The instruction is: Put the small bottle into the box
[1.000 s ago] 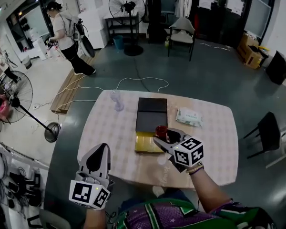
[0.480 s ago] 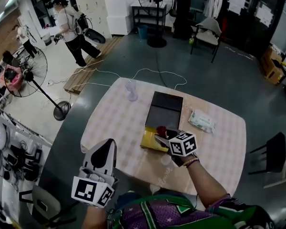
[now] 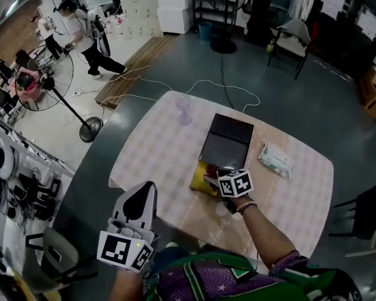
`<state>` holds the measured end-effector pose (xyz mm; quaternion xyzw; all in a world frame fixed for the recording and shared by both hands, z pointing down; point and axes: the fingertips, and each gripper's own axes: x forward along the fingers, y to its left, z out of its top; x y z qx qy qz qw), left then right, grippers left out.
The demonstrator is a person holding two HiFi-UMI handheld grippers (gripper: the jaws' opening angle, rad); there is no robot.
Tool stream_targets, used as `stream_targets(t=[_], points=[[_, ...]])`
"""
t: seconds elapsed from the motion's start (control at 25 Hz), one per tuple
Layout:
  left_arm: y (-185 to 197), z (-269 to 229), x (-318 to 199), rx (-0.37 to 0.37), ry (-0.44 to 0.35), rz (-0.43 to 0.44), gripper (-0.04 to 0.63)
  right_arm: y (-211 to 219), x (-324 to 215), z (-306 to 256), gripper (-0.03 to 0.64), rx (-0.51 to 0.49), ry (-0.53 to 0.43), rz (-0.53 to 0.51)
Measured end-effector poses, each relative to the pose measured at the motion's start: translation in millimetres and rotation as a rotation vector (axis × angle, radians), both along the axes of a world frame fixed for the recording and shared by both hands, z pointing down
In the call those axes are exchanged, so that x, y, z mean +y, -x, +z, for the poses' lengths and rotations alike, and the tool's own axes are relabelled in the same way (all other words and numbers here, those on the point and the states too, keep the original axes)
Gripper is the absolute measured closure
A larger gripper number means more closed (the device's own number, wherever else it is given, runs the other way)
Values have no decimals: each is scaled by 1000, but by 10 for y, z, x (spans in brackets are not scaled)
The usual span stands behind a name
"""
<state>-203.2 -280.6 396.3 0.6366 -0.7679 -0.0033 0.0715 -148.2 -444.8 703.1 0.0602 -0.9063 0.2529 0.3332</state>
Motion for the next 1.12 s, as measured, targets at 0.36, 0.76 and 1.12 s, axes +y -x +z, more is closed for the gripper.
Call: stream_targets(t=[0.36,0.76,1.12], points=[[59,149,-79,16,36,-33,572,150,-50,425,390,93,26,-33],[146,267,-1,40,65,-59,572,264,14,784,388,193,13,-48],[169,341,142,67,71,-85,572,325,87,937,385,211,7,-49]])
